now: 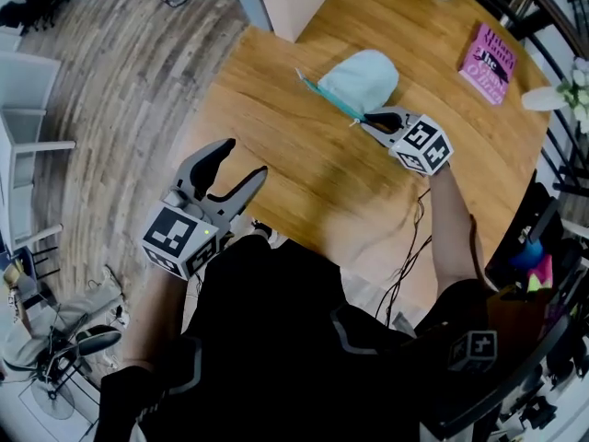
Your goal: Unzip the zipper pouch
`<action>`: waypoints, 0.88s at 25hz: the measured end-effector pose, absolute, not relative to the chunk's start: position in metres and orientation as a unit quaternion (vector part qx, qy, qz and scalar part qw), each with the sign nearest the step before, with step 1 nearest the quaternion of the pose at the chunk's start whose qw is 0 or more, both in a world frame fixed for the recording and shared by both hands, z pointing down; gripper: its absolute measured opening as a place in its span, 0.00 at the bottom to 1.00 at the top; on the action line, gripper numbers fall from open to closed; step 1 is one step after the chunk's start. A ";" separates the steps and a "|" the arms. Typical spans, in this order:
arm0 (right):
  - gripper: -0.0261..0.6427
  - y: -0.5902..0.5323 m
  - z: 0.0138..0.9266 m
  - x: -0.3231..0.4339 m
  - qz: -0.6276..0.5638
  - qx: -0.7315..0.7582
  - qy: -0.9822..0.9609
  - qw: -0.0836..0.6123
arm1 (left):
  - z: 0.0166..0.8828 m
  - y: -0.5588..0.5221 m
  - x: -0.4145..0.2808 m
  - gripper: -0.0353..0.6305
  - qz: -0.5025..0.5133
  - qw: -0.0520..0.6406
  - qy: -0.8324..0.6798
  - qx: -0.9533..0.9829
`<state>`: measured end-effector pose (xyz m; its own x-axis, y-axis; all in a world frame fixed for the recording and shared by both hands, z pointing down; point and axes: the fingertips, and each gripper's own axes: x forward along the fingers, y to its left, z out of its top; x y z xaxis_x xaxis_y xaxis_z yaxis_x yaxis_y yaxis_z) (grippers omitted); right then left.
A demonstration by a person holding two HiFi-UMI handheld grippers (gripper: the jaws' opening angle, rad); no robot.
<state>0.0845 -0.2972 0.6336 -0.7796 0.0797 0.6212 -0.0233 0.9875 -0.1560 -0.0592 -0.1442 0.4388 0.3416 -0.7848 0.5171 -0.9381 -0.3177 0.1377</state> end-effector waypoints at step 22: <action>0.12 -0.255 0.482 0.088 0.231 0.116 -0.945 0.201 | 0.412 -0.188 -0.009 0.45 0.138 0.183 -0.427 0.875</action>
<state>0.0884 -0.2547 0.4819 -0.8918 -0.1268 0.4343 -0.3130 0.8661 -0.3898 -0.0091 -0.1884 0.4120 0.5973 -0.6970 0.3968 -0.7975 -0.5686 0.2018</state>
